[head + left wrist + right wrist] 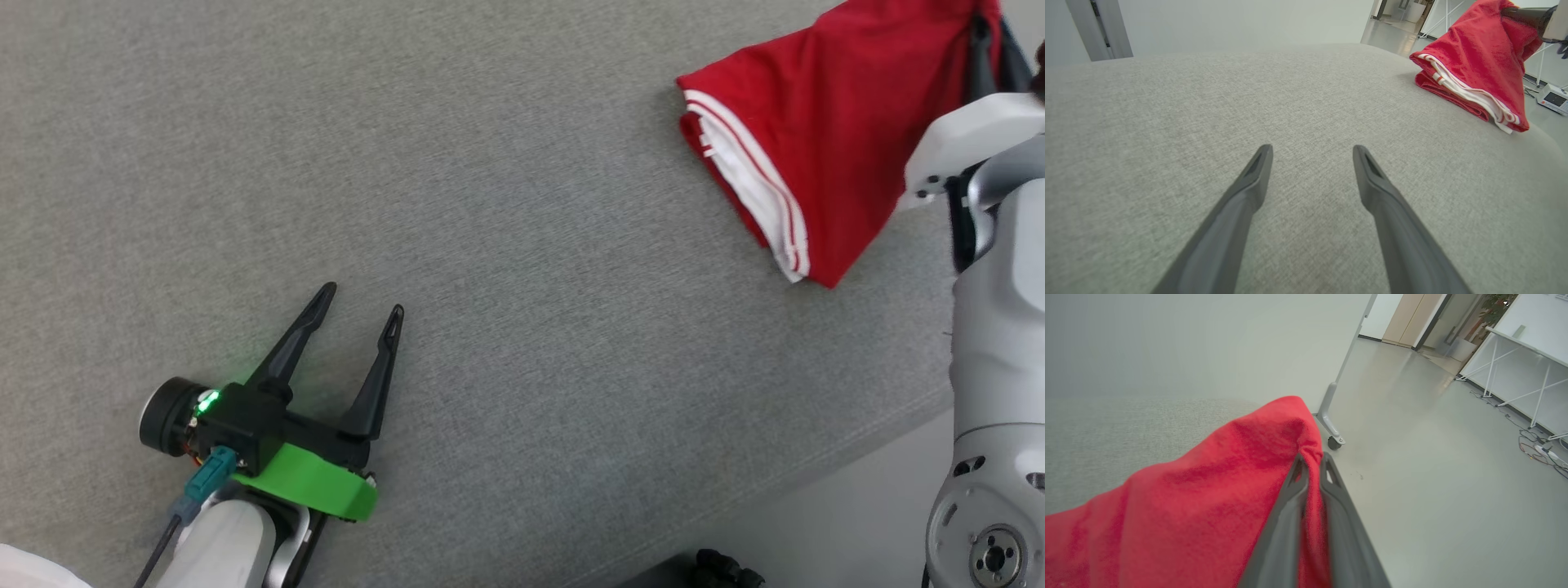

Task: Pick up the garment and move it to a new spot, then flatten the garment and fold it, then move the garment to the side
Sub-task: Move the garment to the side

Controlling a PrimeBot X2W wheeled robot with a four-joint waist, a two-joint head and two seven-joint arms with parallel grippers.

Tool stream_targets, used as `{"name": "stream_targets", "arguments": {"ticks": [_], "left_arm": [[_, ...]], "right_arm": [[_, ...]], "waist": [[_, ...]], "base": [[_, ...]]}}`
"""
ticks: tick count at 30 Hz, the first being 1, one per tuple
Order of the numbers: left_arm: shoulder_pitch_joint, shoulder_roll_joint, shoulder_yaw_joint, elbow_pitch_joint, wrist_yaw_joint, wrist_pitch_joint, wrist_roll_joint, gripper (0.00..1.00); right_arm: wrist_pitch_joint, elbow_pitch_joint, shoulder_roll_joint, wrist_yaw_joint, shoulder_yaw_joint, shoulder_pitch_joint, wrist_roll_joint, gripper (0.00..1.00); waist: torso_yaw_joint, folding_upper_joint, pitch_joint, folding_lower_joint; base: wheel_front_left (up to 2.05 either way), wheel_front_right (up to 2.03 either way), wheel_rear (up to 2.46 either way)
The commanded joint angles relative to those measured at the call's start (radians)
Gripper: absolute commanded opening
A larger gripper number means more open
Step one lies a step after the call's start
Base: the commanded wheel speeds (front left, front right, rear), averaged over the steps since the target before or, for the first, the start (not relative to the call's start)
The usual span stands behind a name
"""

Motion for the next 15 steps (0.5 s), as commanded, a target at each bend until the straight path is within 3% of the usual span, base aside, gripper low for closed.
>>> {"name": "stream_targets", "arguments": {"ticks": [1, 6, 7, 8, 9, 10, 15], "left_arm": [[-0.019, 0.012, 0.008, 0.004, 0.003, 0.0, -0.007, 1.0], [-0.03, 0.007, 0.01, 0.018, 0.003, 0.001, -0.018, 1.0], [-0.028, 0.005, 0.009, 0.021, 0.003, 0.001, -0.019, 1.0], [-0.026, 0.003, 0.008, 0.024, 0.003, 0.001, -0.02, 1.0], [-0.025, 0.001, 0.007, 0.028, 0.003, 0.001, -0.02, 1.0], [-0.025, -0.002, 0.007, 0.032, 0.003, 0.001, -0.02, 1.0], [-0.018, -0.029, 0.024, 0.05, 0.003, 0.001, -0.011, 1.0]], "right_arm": [[0.019, -0.03, -0.004, -0.002, -0.061, -0.016, -0.062, 0.0], [0.065, -0.119, -0.004, -0.002, -0.227, -0.042, -0.235, 0.0], [0.069, -0.132, -0.004, -0.002, -0.26, -0.044, -0.253, 0.13], [0.069, -0.143, -0.004, -0.002, -0.28, -0.044, -0.266, 0.4], [0.062, -0.157, -0.004, -0.002, -0.302, -0.045, -0.282, 0.92], [0.056, -0.164, -0.003, -0.002, -0.313, -0.045, -0.292, 1.0], [0.014, -0.152, -0.003, -0.002, -0.356, -0.053, -0.306, 1.0]], "waist": [[0.095, -0.0001, 0.08, -0.0001], [0.128, -0.0001, 0.077, -0.0001], [0.131, -0.0001, 0.073, -0.0001], [0.133, -0.0001, 0.069, -0.0001], [0.135, -0.0001, 0.062, -0.0001], [0.135, -0.0001, 0.057, -0.0001], [0.141, -0.0001, 0.006, -0.0001]], "base": [[0.0, 0.0, 0.0], [0.0, 0.0, 0.0], [0.0, 0.0, 0.0], [0.0, 0.0, 0.0], [0.0, 0.0, 0.0], [0.0, 0.0, 0.0], [0.0, 0.0, 0.0]]}}
